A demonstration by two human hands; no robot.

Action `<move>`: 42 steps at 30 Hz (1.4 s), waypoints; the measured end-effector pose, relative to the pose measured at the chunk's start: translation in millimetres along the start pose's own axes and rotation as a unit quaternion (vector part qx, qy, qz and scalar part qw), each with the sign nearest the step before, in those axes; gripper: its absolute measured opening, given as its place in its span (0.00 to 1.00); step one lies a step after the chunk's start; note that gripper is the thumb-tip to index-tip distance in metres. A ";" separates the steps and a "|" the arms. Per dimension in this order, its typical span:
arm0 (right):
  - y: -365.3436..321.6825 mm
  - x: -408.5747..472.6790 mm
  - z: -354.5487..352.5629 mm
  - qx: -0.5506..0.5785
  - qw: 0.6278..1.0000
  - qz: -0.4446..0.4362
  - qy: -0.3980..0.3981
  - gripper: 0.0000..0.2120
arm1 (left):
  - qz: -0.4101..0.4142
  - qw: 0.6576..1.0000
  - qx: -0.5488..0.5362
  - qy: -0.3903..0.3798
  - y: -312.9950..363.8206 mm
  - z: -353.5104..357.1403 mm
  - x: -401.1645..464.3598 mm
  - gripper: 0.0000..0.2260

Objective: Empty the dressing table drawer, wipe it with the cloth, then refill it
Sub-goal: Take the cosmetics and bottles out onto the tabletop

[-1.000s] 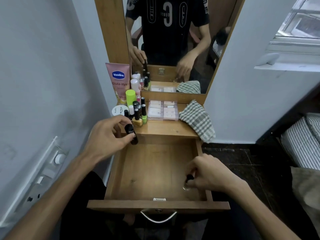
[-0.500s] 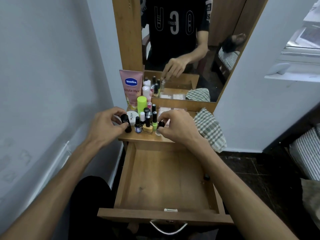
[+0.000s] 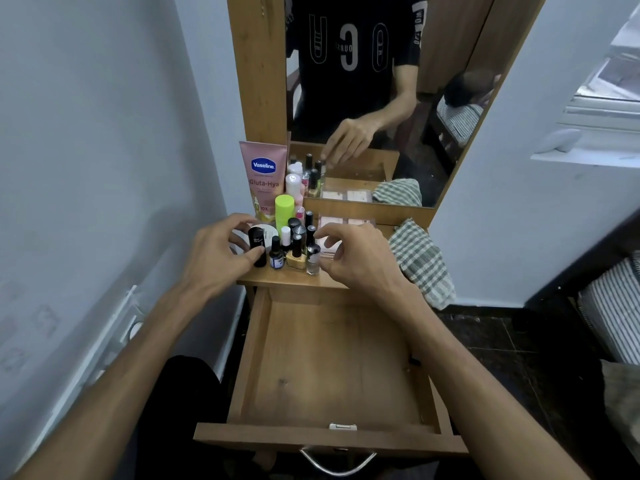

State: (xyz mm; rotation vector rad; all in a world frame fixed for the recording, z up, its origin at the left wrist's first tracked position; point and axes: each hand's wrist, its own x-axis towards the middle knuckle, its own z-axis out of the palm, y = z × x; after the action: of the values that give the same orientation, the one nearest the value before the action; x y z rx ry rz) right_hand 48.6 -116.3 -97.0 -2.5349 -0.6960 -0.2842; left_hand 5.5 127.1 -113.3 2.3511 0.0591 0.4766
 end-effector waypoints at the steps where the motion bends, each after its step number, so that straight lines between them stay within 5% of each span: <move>1: 2.1 -4.2 -3.9 0.002 1.000 0.002 0.001 0.19 | -0.002 1.000 -0.001 0.002 -0.4 0.5 -1.4 0.24; 5: 19.8 -31.2 -23.1 0.003 1.000 0.009 -0.022 0.13 | -0.003 0.999 -0.008 0.053 0.7 4.9 -12.4 0.27; 9: 41.1 -68.4 -49.9 0.020 0.991 0.035 -0.130 0.05 | 0.083 0.982 -0.028 0.165 23.2 16.3 -39.1 0.13; 11: 51.7 -87.0 -60.9 0.004 0.976 0.052 -0.210 0.06 | 0.132 0.977 -0.043 0.161 36.8 31.3 -55.2 0.06; 15: 68.5 -118.4 -65.8 -0.012 0.941 0.091 -0.327 0.08 | 0.196 0.978 -0.073 0.011 65.6 71.3 -83.6 0.04; 18: 78.7 -128.9 -61.1 -0.058 0.952 0.094 -0.284 0.10 | 0.175 0.968 -0.070 -0.164 89.9 102.8 -102.6 0.04; 21: 89.1 -130.7 -53.2 -0.111 0.959 0.085 -0.245 0.17 | 0.120 0.926 -0.037 -0.357 105.5 134.0 -118.9 0.08; 25: 97.6 -131.6 -36.9 -0.135 0.947 0.064 -0.285 0.23 | 0.064 0.875 0.002 -0.480 108.5 165.8 -130.0 0.15; 34: 104.6 -136.5 -13.3 -0.165 0.940 0.057 -0.294 0.16 | -0.002 0.808 -0.049 -0.587 103.8 204.3 -135.7 0.11; 38: 105.5 -136.9 -9.9 -0.165 0.943 0.054 -0.285 0.12 | 0.007 0.821 -0.046 -0.569 101.4 202.4 -136.2 0.10; 42: 95.7 -133.0 -14.0 -0.115 0.966 0.050 -0.226 0.10 | 0.001 0.874 -0.080 -0.479 96.6 177.5 -128.6 0.05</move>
State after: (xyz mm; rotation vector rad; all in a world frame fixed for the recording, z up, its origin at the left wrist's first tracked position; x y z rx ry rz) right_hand -14.8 -251.4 -166.2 -2.8803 -0.7301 0.2773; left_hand -60.0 -82.7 -208.6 2.1701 -0.4288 -0.6923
